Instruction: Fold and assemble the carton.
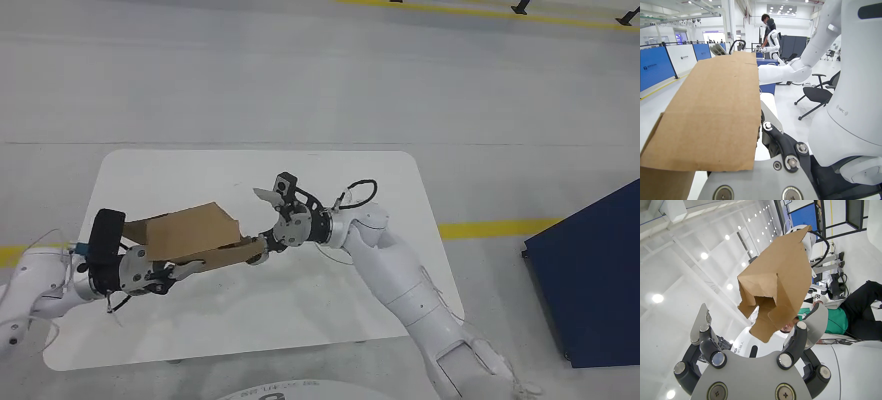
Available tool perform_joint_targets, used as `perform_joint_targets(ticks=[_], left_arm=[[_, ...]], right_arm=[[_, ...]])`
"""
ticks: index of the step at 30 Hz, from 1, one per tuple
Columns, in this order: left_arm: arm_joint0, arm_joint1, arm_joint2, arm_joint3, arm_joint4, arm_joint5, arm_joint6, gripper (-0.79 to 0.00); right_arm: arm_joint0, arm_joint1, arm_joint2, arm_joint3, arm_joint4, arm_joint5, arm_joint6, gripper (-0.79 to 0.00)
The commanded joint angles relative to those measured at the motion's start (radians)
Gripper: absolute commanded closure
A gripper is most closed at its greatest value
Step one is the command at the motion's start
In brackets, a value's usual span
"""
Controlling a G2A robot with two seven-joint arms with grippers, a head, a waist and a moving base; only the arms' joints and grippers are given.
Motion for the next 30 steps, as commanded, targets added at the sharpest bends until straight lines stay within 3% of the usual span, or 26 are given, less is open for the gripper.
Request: perform_joint_targets(ticks=[1,9,14,30], left_arm=[[-0.001,-0.003,0.004,-0.004,-0.007,0.001,-0.022,0.0],[-0.01,-0.006,0.018,0.005,-0.038,0.001,-0.009,0.0],[-0.033,0.001,0.049,0.024,-0.058,0.001,0.02,0.0],[-0.127,0.018,0.162,0.052,-0.089,0.001,0.008,0.0]], right_arm=[[0.008,-0.002,-0.014,0.0,-0.007,-0.015,-0.002,-0.785],[0.025,-0.005,-0.055,0.003,-0.025,-0.056,0.021,-0.785],[0.012,-0.005,-0.034,-0.006,0.0,-0.144,0.011,-0.785],[-0.156,0.044,0.094,-0.235,-0.3,-0.29,-0.144,-0.785]])
